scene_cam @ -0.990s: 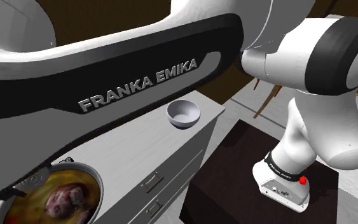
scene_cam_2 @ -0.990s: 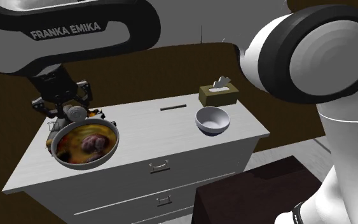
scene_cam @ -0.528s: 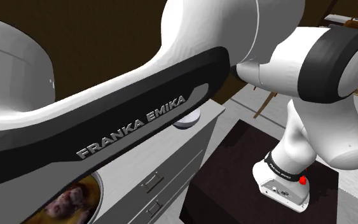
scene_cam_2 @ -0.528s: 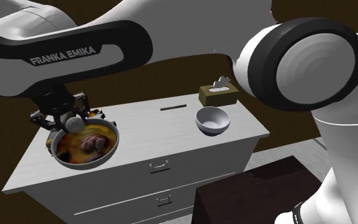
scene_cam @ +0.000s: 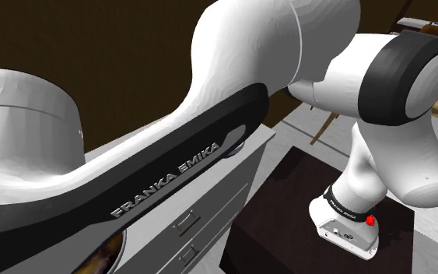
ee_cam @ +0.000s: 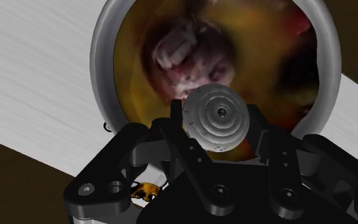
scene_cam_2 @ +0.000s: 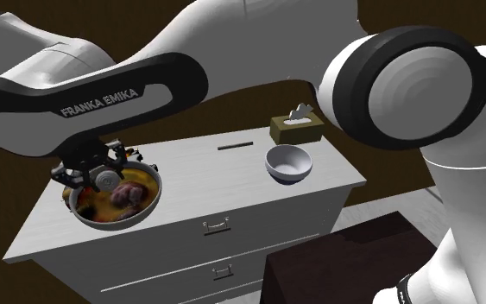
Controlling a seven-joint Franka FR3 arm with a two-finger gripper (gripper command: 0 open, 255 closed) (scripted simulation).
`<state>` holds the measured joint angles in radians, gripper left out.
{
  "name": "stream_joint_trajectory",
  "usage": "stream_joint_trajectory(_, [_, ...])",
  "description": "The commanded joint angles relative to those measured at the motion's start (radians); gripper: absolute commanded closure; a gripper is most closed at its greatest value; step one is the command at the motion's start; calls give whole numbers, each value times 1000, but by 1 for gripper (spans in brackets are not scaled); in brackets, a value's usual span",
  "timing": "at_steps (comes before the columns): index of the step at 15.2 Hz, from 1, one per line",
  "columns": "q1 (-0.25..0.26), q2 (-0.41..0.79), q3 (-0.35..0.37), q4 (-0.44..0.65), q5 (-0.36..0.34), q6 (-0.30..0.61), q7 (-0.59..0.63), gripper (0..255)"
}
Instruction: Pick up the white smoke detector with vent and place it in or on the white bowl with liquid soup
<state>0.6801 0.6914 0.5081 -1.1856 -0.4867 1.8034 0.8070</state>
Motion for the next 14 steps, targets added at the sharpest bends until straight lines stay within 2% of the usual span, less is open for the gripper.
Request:
stream_joint_trajectory(1, [-2,-1,0,-7,0,6,2,255])
stream_joint_trajectory(6, [-2,-1,0,-7,0,6,2,255])
stream_joint_trajectory(7, [-2,-1,0,-7,0,6,2,0])
stream_joint_trajectory(12, [-2,-1,0,-7,0,6,2,0])
stream_joint_trajectory(14, [13,-10,4,47,7,-53,-8,0])
